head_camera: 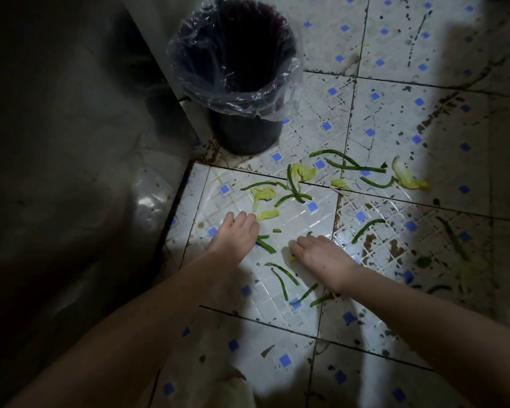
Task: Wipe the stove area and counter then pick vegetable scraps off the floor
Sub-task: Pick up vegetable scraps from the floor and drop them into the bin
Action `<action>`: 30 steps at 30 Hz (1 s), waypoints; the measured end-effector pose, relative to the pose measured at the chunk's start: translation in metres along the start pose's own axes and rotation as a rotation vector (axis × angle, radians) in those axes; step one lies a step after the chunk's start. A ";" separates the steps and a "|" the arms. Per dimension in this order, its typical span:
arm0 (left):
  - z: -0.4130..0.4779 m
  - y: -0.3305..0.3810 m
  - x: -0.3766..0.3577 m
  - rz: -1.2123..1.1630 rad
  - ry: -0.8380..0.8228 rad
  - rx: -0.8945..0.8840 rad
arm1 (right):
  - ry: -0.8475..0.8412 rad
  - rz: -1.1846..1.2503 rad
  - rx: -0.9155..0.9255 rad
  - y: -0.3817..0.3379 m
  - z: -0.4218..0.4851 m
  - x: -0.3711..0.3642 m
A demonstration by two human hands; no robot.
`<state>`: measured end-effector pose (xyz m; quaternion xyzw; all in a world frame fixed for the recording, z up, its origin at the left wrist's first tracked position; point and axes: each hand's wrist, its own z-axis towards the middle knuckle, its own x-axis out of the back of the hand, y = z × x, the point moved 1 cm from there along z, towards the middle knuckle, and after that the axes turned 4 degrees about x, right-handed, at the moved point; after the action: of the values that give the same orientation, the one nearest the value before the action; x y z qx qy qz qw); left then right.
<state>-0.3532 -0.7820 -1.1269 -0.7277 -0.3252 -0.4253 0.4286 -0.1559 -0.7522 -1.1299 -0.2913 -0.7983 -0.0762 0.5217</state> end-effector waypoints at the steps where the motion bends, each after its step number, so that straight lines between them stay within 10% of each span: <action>1: 0.001 -0.001 0.002 -0.027 0.018 0.010 | 0.006 0.001 -0.008 0.001 -0.001 0.001; 14: 0.015 -0.002 -0.015 -0.408 -0.180 0.266 | 0.163 0.466 -0.292 0.009 -0.003 0.008; 30: 0.012 0.002 -0.017 -0.331 -0.097 0.231 | 0.224 0.549 -0.336 0.009 0.002 0.002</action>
<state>-0.3543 -0.7738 -1.1465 -0.6301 -0.5072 -0.4141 0.4175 -0.1528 -0.7436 -1.1306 -0.5668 -0.6041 -0.0948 0.5521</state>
